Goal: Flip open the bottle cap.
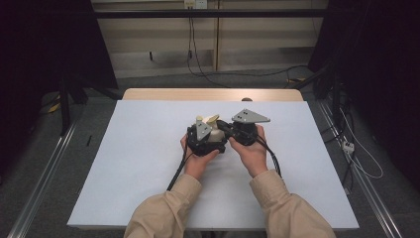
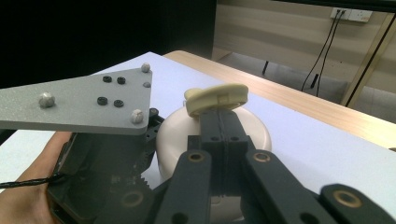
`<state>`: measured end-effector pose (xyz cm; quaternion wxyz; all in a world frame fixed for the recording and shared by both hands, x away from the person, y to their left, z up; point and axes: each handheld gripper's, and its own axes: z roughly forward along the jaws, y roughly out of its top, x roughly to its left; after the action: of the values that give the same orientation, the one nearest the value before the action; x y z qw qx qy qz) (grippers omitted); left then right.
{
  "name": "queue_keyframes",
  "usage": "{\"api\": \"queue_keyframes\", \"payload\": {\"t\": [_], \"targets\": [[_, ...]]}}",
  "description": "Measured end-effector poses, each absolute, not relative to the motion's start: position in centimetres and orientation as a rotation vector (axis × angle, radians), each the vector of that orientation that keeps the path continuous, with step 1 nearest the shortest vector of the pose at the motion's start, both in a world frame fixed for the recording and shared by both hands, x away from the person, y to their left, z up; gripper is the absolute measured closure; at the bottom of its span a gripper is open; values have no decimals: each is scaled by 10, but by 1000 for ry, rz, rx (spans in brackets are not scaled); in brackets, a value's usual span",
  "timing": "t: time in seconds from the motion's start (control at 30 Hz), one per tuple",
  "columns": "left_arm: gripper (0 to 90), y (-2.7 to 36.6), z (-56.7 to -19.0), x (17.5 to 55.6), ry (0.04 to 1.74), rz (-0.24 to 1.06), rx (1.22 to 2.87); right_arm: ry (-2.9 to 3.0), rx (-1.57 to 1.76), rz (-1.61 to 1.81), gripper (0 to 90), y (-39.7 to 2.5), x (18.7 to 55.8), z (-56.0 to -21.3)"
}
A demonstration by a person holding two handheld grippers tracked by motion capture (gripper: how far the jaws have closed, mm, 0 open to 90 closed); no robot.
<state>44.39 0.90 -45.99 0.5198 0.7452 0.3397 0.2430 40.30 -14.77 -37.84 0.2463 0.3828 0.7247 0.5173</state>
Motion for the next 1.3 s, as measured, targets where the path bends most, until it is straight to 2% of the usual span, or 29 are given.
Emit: {"api": "queue_keyframes", "payload": {"t": [1.3], "targets": [[52,8,-460,444,819,581,1781,1960,1034,1412,900,-143,410,-374]]}}
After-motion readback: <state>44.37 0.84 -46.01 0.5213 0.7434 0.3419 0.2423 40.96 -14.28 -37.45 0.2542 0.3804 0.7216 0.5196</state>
